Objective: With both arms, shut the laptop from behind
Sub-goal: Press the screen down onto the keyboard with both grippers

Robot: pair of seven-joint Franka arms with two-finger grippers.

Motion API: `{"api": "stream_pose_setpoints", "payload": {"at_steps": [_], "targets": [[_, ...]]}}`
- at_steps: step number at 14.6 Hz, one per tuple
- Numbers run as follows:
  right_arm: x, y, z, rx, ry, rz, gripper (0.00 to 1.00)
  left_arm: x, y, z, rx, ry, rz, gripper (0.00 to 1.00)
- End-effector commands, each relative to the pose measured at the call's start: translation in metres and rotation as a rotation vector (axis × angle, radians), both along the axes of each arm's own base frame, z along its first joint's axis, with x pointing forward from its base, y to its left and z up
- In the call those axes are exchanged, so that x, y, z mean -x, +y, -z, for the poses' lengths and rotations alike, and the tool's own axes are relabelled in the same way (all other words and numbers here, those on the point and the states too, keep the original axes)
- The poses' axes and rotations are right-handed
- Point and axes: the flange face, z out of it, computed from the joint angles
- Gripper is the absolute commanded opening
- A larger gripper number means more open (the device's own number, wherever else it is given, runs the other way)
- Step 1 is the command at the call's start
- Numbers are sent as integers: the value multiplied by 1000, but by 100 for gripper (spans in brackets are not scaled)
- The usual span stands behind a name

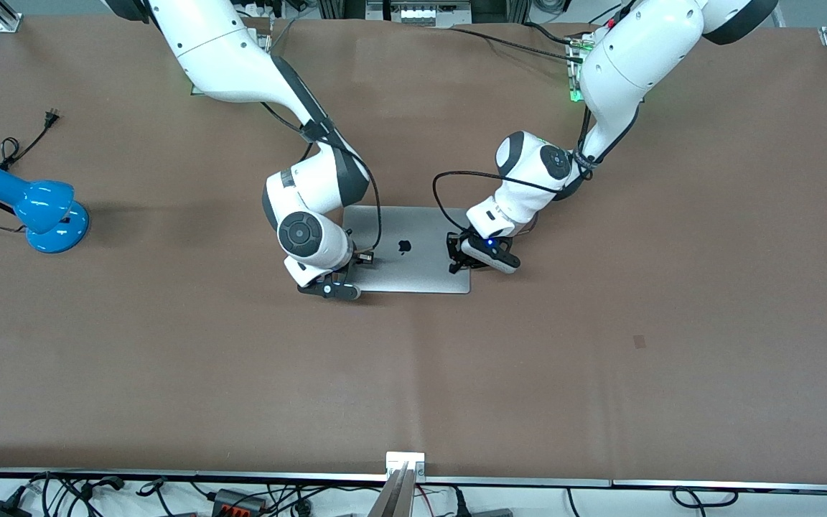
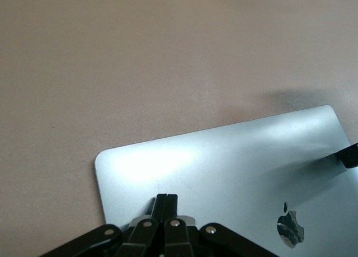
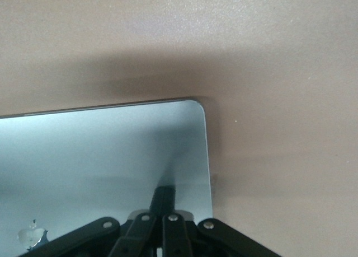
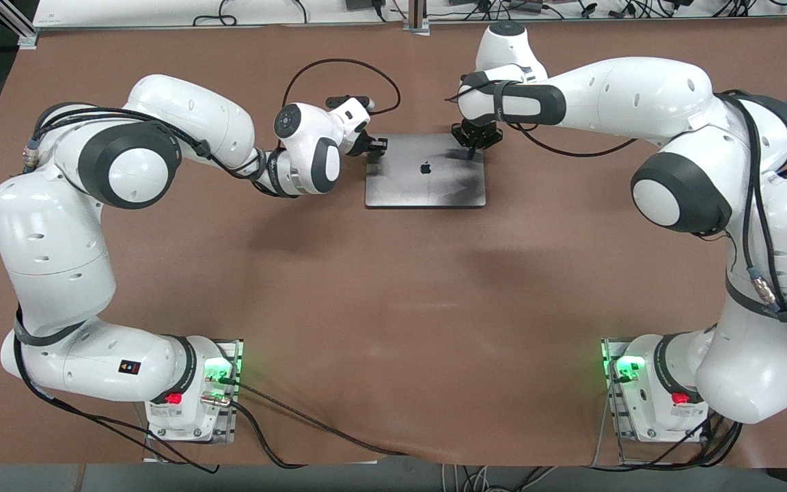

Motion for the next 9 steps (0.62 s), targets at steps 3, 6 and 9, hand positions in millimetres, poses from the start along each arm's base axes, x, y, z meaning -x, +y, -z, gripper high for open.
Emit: {"api": "stream_pose_setpoints", "payload": {"at_steps": [3,6,9], "targets": [[-5,6,-1,2,-15,-4,0,-5,4,10,-10,-14,8,0],[-5,6,-1,3,-16,-7,0,-1,8,12,-20,-8,13,0],[-8,4,-10,-1,-22,-5,0,-11,20,-2,-24,-32,8,0]]}}
